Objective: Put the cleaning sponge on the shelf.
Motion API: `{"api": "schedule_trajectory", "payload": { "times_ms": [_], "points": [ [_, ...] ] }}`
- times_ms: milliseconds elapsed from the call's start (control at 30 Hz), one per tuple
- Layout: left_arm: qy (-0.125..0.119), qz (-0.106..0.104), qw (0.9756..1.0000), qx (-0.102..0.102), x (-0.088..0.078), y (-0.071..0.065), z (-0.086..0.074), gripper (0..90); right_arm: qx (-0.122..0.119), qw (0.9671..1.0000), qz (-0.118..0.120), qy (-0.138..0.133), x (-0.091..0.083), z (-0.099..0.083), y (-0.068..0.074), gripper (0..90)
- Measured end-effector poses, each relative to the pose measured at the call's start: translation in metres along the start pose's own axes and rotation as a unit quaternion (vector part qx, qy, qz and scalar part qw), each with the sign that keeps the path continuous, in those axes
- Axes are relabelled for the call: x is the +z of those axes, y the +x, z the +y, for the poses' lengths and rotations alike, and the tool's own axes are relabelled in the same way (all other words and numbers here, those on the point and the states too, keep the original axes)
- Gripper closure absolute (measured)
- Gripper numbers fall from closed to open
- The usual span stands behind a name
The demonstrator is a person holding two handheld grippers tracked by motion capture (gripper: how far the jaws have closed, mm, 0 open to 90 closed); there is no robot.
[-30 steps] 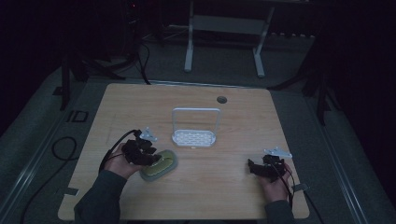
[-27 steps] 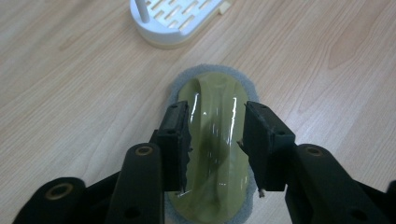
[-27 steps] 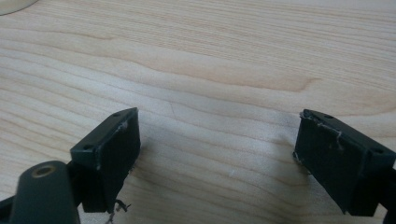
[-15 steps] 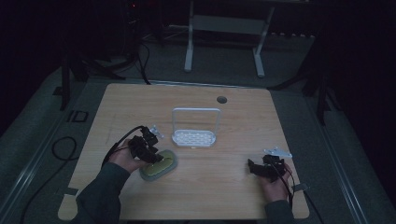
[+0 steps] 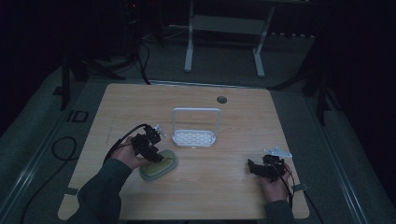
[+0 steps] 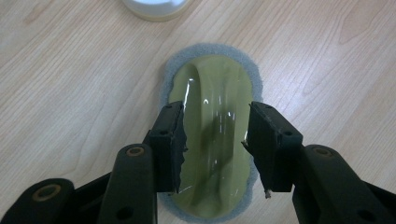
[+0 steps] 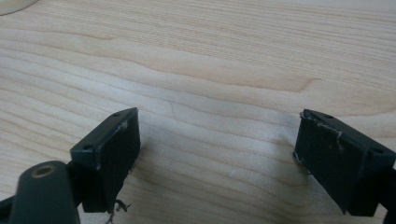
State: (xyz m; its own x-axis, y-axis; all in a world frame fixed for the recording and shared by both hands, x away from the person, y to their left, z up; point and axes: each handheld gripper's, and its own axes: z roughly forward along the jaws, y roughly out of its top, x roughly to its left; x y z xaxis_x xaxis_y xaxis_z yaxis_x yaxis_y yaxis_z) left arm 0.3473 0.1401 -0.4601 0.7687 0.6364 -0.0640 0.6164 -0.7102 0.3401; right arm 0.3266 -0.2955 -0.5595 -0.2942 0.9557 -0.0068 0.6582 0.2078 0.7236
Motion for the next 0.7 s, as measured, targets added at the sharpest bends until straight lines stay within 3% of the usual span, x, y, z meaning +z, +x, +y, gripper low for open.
{"api": "schedule_trajectory", "payload": {
  "times_ms": [333,700],
  "points": [
    [0.034,-0.006,0.9994,0.004,0.002,0.001,0.01,55.6,0.0,1.0,0.0,0.0,0.0,0.0,0.0,13.9],
    [0.062,-0.007,0.9976,0.028,0.006,0.0,0.017,57.8,0.0,1.0,0.0,0.0,0.0,0.0,0.0,13.8]
  ]
}}
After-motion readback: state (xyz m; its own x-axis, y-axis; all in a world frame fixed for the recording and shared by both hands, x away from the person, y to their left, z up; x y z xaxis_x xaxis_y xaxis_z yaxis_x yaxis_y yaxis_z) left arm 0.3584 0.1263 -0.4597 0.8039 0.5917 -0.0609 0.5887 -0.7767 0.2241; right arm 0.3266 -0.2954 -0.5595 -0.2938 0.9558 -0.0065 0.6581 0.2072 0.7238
